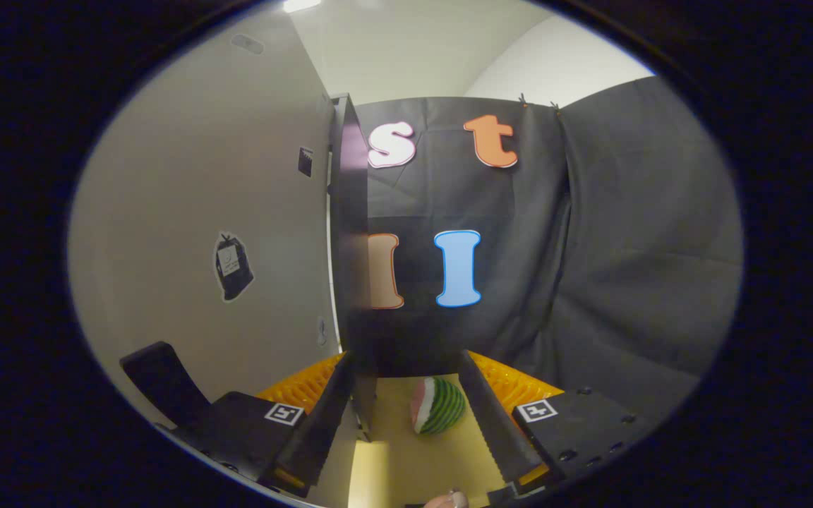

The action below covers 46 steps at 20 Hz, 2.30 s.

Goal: Open the shoe cabinet door, grab the shoes and put them into the shoe cabinet, then close the shoe cabinet door.

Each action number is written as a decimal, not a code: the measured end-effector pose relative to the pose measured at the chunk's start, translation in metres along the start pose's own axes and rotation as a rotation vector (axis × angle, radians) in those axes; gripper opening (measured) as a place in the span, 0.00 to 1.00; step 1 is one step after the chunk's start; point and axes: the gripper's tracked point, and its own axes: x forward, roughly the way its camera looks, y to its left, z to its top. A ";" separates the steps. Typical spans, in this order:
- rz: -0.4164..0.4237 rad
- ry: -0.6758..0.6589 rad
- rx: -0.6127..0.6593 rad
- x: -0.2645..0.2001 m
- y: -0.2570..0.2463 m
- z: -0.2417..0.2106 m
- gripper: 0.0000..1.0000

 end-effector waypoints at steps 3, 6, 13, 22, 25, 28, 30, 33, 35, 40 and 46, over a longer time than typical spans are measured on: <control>-0.001 -0.003 -0.008 -0.005 0.028 -0.001 0.94; -0.014 -0.005 -0.009 -0.015 0.064 -0.003 0.94; -0.028 -0.034 0.024 -0.012 0.171 -0.006 0.94; 0.089 -0.016 -0.020 0.058 0.303 -0.015 0.94; 0.102 -0.013 -0.007 0.084 0.326 -0.018 0.94; 0.102 -0.018 -0.022 0.111 0.334 -0.016 0.94; 0.094 -0.018 -0.041 0.118 0.350 -0.016 0.94; 0.081 -0.017 -0.041 0.123 0.357 -0.020 0.94; 0.075 -0.016 -0.032 0.124 0.358 -0.022 0.94; 0.056 -0.017 -0.030 0.124 0.358 -0.023 0.94; 0.053 -0.006 -0.020 0.125 0.364 -0.029 0.94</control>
